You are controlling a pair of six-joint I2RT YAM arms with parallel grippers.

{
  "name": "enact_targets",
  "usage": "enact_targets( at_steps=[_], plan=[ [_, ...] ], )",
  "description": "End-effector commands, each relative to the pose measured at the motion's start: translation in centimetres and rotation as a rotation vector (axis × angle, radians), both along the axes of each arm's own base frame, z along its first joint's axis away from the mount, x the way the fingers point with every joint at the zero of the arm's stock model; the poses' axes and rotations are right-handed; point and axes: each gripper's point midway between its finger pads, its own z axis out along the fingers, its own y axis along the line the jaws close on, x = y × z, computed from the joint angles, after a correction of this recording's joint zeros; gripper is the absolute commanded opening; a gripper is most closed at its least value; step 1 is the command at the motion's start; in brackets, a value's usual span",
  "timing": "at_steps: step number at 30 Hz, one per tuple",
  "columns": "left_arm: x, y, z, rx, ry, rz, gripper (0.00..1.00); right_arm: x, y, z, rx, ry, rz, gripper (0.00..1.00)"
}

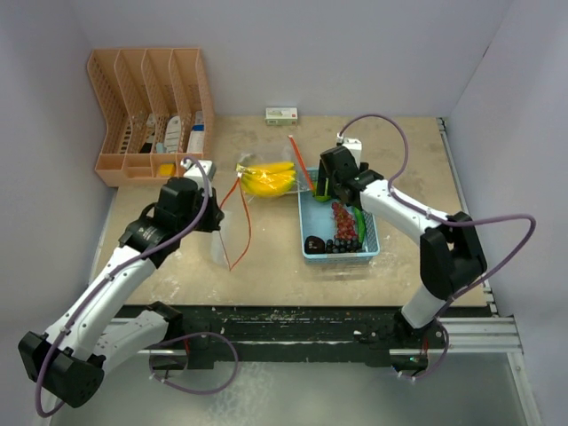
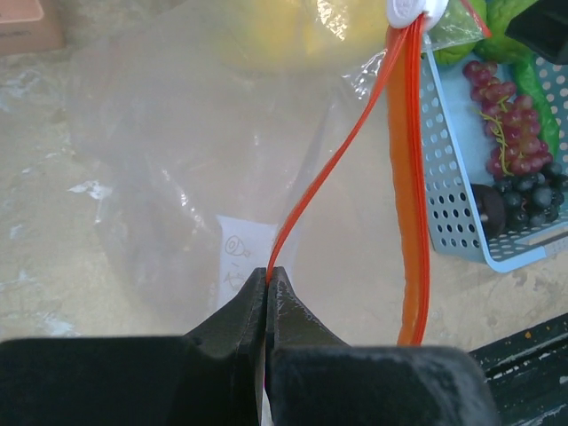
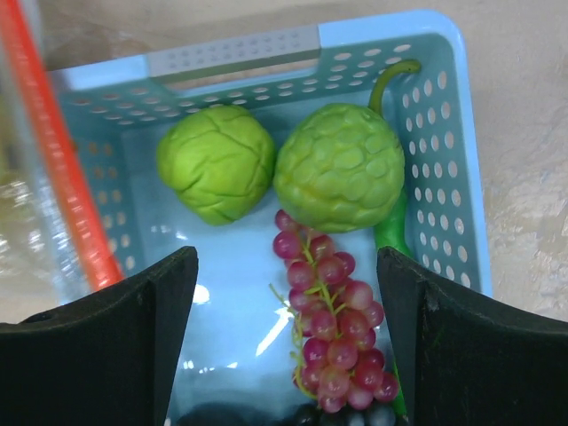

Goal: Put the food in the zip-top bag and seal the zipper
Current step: Pick up the fake fruit from the bin.

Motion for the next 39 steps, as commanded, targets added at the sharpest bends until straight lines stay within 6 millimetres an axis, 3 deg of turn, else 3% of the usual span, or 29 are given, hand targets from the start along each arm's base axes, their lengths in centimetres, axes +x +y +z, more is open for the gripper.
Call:
enact_targets(
  at_steps=[1, 8, 18, 21, 24, 27, 30, 32, 36, 39],
  plan=[
    [1.2, -1.9, 2.0, -0.105, -0.069, -0.037, 0.00, 1.7, -1.5, 0.1, 0.003, -0.035, -0.069, 0.84],
    [1.3, -2.1, 1.5, -0.124, -0.065, -0.034, 0.00, 3.2, -3.9, -2.1, -0.006, -0.012, -0.110, 0.84],
    [1.4, -2.3, 1.3, -0.118, -0.062, -0.042, 0.00, 4.1, -3.8, -6.1, -0.009, 0.037, -0.062, 0.81],
    [1.4, -2.2, 1.4, -0.117, -0.064, -0.043, 0.00, 3.9, -3.5, -7.0, 0.000, 0.054, -0.053, 0.67],
    [1.4, -2.2, 1.3, -0.114, -0.061, -0.042, 0.00, 3.7, -3.8, -7.2, -0.003, 0.057, -0.063, 0.35],
    [1.5, -2.2, 1.2, -0.113, -0.061, -0.041, 0.00, 3.3, -4.2, -5.6, 0.002, 0.029, -0.076, 0.13],
    [1.6, -2.2, 1.0, -0.109, -0.055, -0.040, 0.00, 2.5, -5.0, -2.7, -0.011, -0.013, -0.084, 0.05],
    [1.6, -2.3, 0.9, -0.108, -0.050, -0.041, 0.00, 1.8, -4.4, -0.4, 0.028, -0.047, -0.043, 0.02],
    [1.6, -2.4, 0.7, -0.108, -0.040, -0.044, 0.00, -0.5, -1.2, 4.7, 0.144, -0.155, 0.126, 0.00],
    [1.5, -2.4, 0.7, -0.107, -0.040, -0.047, 0.00, -3.2, 3.9, 8.6, 0.287, -0.240, 0.354, 0.00]
  ],
)
